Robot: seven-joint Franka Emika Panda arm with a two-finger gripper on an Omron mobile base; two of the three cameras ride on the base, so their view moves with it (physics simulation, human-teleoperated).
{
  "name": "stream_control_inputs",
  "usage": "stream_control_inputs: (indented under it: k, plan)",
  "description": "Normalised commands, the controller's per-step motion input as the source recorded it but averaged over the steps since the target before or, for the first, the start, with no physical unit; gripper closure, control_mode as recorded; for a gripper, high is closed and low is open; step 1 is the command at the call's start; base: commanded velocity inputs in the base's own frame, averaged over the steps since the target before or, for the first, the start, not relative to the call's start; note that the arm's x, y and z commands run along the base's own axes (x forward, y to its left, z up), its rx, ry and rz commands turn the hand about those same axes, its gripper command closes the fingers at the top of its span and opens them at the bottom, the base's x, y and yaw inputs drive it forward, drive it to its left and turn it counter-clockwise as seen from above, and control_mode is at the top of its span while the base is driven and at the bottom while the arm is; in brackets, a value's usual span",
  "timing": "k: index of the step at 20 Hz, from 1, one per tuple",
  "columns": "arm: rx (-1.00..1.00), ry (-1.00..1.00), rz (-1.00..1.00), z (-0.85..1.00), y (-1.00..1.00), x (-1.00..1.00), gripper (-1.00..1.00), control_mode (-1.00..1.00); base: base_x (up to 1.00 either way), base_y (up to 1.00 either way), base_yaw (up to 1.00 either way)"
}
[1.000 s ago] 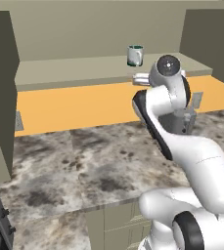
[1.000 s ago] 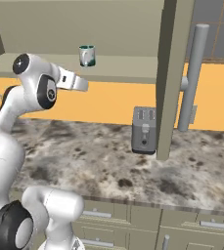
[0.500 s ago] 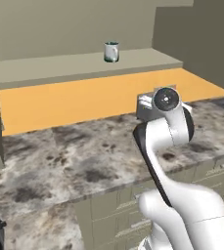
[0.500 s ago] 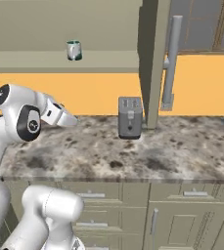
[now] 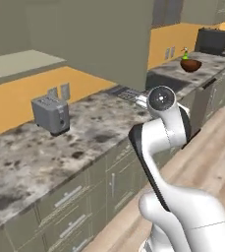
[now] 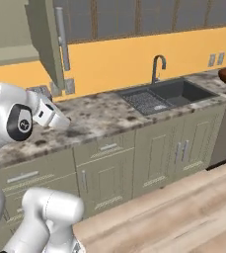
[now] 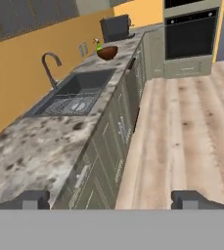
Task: Move the mug from next to the sink to the open cabinet. Then, move the bowl with the carrot to the fridge to clear the area for faucet cleaning.
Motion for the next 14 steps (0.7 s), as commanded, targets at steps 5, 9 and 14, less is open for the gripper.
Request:
stream_control_inputs:
  k: [5, 9, 14]
  plan:
    - [0.00, 0.00, 0.00, 0.00, 0.00, 0.00, -1.00, 1.00, 0.81, -1.00, -0.44]
    - [0.00, 0.00, 0.00, 0.00, 0.00, 0.00, -1.00, 1.00, 1.00, -1.00, -0.08]
    - [0.00, 0.00, 0.00, 0.00, 0.00, 0.00, -1.00, 1.00, 1.00, -1.00, -0.01]
